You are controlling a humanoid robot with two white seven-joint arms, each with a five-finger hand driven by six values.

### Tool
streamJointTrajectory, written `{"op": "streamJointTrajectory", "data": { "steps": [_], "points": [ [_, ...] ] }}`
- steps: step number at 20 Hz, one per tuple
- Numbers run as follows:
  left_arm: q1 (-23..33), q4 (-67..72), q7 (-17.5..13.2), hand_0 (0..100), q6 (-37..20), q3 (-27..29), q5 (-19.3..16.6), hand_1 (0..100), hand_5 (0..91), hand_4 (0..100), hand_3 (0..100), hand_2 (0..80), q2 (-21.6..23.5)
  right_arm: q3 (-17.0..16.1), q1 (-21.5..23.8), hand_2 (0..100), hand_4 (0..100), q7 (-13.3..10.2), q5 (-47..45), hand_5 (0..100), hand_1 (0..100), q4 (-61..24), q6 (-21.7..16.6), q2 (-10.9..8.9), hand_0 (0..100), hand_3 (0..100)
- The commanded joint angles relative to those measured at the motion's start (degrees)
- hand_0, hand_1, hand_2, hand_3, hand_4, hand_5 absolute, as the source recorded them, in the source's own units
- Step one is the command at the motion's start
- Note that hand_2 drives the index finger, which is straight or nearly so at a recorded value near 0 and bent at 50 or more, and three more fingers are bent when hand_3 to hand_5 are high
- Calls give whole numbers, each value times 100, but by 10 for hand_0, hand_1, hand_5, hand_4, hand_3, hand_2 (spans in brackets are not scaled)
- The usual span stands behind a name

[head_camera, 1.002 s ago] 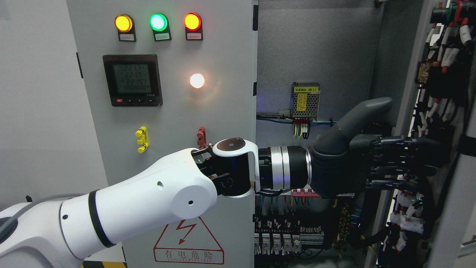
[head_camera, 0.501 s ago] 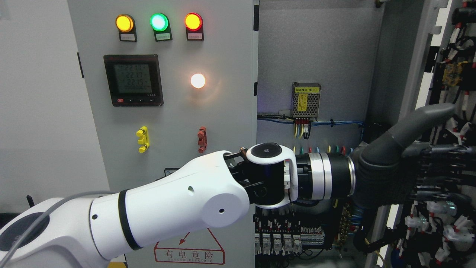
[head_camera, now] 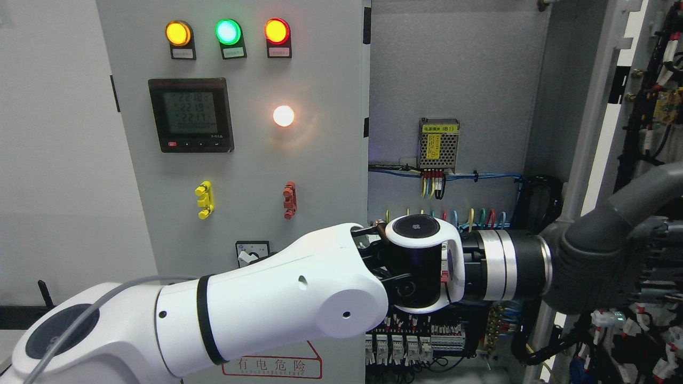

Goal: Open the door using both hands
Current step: 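Push the door outward with the left hand to swing it wide open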

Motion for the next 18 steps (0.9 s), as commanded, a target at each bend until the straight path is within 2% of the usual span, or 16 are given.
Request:
{"op": "streamJointTrajectory", "data": {
  "steps": [1, 6, 18],
  "points": [
    [-9, -5, 175, 0, -12, -10, -6, 0, 0, 0, 0, 0, -241, 0, 0, 0, 0, 4, 0, 0, 0, 0, -2, -1, 383, 0],
    [-9, -5, 324, 0, -21, -10, 2, 0, 0, 0, 0, 0, -277, 0, 0, 0, 0, 4, 0, 0, 0, 0, -2, -1, 383, 0],
    [-9, -5, 228, 0, 14, -10, -6, 0, 0, 0, 0, 0, -198, 0, 0, 0, 0, 4, 0, 0, 0, 0, -2, -1, 383, 0]
  ]
}}
